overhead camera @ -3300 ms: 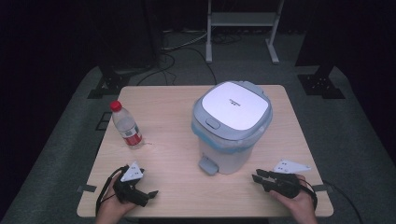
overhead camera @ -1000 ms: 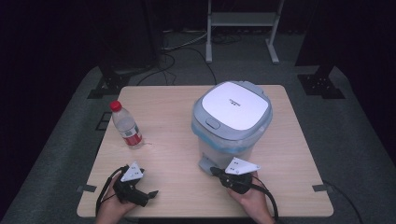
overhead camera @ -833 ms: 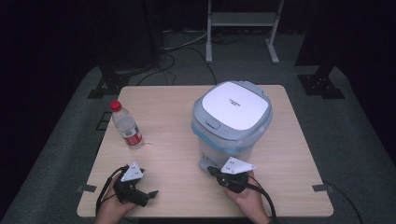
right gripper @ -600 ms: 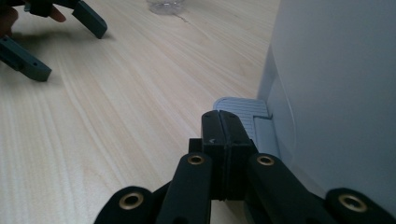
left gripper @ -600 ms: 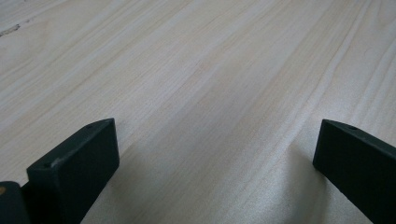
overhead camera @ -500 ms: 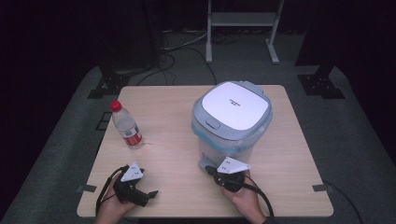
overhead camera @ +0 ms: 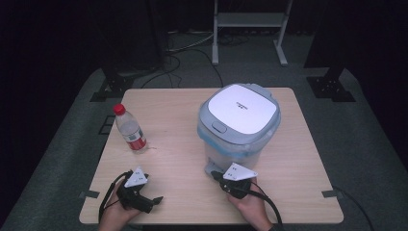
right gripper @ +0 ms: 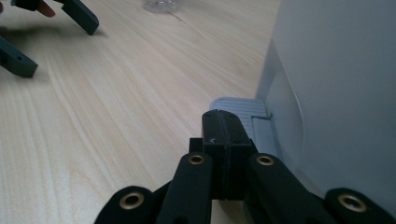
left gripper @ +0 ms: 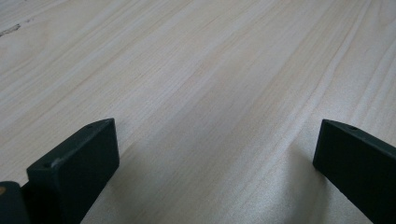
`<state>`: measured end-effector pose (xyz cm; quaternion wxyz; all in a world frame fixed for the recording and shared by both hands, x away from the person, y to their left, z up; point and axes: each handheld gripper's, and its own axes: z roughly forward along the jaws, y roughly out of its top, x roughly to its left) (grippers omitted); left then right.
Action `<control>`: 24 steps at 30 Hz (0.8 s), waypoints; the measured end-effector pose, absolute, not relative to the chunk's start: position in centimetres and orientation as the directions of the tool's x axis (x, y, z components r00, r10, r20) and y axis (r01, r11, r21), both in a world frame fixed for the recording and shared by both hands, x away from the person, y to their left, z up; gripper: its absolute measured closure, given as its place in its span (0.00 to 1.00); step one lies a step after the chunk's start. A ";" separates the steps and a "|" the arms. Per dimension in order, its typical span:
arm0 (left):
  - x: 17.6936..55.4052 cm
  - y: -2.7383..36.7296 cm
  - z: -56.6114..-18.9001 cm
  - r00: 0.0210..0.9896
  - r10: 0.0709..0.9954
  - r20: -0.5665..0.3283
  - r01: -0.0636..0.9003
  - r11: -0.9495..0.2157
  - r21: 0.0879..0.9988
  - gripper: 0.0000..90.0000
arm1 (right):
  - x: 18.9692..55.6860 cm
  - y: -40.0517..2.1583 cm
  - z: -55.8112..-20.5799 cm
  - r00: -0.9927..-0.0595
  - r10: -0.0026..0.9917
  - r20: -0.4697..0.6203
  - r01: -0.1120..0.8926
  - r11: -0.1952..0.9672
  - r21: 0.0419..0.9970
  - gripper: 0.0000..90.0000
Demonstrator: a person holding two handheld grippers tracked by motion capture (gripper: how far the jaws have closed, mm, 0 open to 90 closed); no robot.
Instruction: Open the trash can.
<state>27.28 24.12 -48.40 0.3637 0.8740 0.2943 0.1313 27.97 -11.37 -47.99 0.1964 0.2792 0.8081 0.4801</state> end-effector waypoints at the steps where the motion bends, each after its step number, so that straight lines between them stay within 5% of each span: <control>1: 27.3 24.1 -48.4 0.792 0.610 0.015 0.419 -0.562 0.713 0.00 | 28.0 -11.4 -48.0 -0.768 0.639 -0.055 0.258 0.386 0.886 0.99; 24: 27.3 24.1 -48.4 0.791 0.612 0.015 0.420 -0.561 0.713 0.00 | 27.7 -10.7 -48.1 -0.750 0.657 -0.080 0.277 0.421 0.864 0.99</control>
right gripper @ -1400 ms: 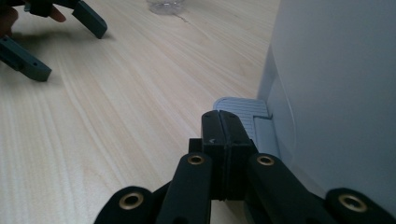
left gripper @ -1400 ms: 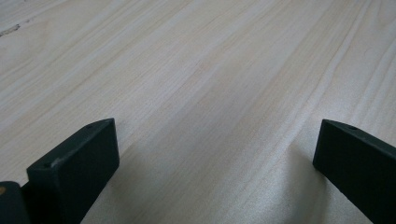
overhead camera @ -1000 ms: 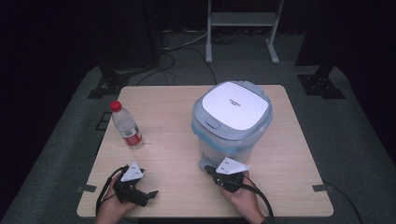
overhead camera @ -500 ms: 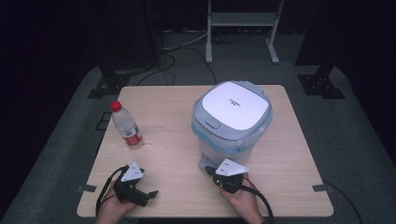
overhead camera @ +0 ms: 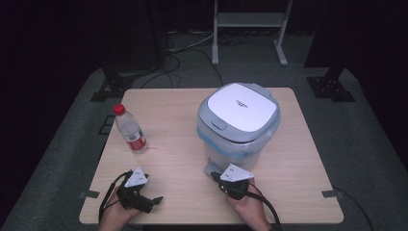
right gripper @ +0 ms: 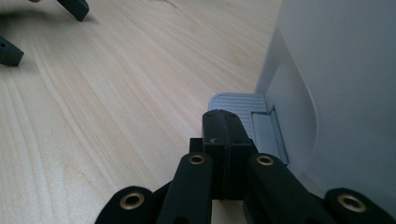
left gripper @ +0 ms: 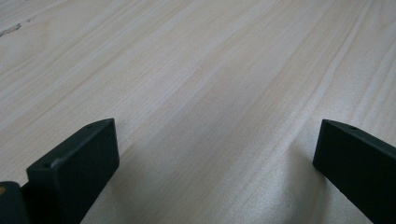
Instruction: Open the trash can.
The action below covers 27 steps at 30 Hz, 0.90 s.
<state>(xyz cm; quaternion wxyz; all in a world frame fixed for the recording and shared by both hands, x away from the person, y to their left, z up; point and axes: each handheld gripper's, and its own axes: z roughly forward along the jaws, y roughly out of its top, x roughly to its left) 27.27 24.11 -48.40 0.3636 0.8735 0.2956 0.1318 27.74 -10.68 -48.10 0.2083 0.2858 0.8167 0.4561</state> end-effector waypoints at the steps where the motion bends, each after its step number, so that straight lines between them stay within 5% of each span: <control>1: 27.3 24.1 -48.4 0.791 0.612 0.015 0.420 -0.561 0.713 0.00 | 27.7 -10.6 -48.1 -0.749 0.658 -0.081 0.282 0.427 0.859 0.99; 27: 27.2 24.6 -48.1 0.776 0.630 0.011 0.425 -0.535 0.730 0.00 | 28.1 -10.1 -48.2 -0.744 0.664 -0.076 0.332 0.466 0.820 0.99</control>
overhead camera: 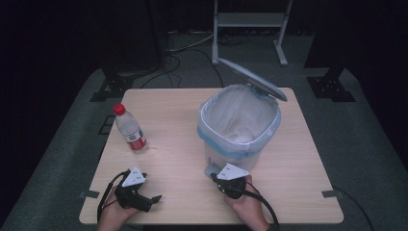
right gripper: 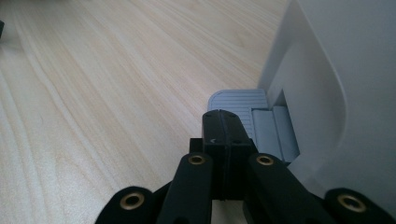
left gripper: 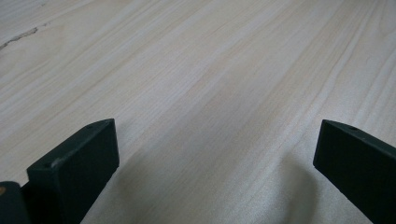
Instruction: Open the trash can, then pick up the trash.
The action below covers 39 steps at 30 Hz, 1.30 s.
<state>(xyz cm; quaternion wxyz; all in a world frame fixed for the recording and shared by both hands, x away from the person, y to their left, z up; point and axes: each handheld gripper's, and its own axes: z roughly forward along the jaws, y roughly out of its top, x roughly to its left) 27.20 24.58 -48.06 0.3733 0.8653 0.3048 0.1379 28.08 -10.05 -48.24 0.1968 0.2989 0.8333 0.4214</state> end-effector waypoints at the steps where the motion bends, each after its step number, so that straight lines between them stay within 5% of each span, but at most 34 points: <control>1: 27.2 24.6 -48.0 0.776 0.631 0.012 0.425 -0.536 0.729 0.00 | 28.1 -10.1 -48.2 -0.744 0.664 -0.075 0.334 0.466 0.820 0.99; 39: 28.1 27.5 -44.7 0.733 0.680 0.009 0.394 -0.436 0.809 0.00 | 28.2 -10.2 -48.2 -0.745 0.664 -0.058 0.343 0.457 0.821 0.99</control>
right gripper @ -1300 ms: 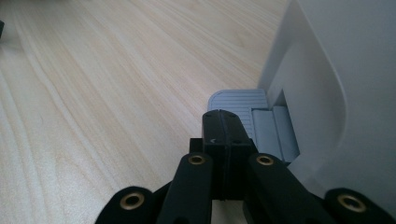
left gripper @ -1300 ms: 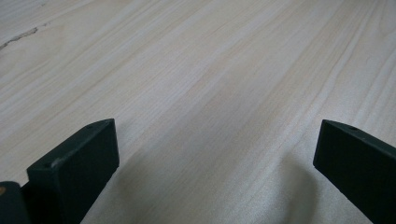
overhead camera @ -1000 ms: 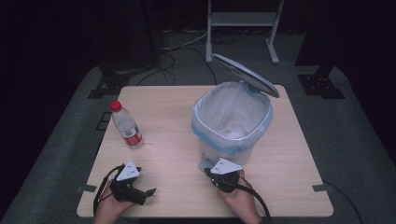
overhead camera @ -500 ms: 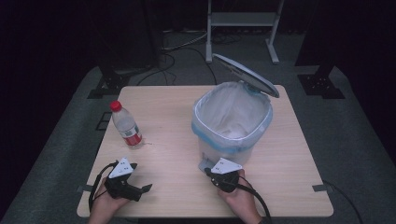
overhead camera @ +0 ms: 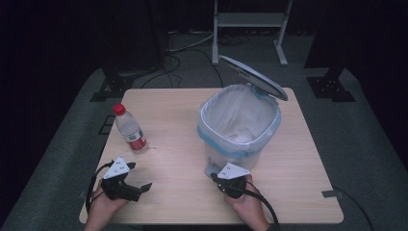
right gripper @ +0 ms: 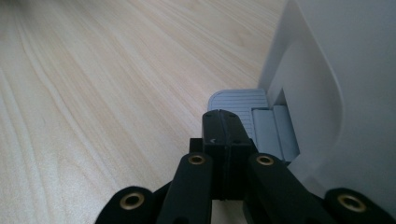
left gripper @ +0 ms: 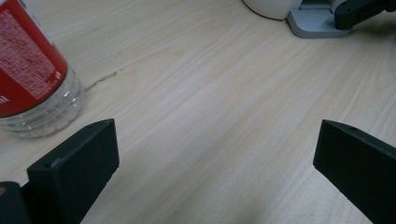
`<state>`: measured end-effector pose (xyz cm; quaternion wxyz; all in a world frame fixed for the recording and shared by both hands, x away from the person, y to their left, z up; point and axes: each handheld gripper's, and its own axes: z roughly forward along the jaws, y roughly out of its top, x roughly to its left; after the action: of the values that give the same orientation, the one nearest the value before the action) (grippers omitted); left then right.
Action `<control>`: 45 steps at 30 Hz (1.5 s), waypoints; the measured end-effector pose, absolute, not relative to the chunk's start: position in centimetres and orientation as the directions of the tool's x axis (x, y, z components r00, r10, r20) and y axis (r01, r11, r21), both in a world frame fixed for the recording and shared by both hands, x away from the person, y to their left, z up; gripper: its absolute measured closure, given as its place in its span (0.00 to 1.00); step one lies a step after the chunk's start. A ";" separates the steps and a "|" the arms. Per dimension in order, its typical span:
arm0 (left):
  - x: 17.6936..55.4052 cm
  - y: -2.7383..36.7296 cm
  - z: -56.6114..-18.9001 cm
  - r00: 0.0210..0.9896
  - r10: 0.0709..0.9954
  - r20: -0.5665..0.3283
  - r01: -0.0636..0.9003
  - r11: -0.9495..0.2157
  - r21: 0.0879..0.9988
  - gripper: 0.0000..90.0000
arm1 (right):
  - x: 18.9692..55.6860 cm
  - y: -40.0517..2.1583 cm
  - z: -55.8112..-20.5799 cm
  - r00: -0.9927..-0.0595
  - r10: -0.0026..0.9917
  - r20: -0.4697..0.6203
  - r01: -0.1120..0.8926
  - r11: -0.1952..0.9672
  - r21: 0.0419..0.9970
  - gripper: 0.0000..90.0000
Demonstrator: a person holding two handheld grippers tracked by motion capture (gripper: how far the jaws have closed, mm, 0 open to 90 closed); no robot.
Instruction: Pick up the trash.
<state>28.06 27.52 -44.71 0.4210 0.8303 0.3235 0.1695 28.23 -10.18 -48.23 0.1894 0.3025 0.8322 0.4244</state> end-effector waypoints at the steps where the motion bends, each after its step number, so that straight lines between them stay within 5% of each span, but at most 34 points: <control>1: 28.1 27.6 -44.6 0.731 0.682 0.008 0.394 -0.433 0.811 0.00 | 28.2 -10.2 -48.2 -0.745 0.664 -0.058 0.343 0.457 0.821 0.99; 45: 31.4 31.7 -40.0 0.691 0.722 0.036 0.359 -0.387 0.849 0.00 | 28.3 -10.2 -48.2 -0.746 0.665 -0.049 0.348 0.451 0.822 0.99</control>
<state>31.39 31.71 -40.04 0.4409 0.8069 0.3351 0.2057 28.30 -10.25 -48.23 0.1856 0.3046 0.8314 0.4260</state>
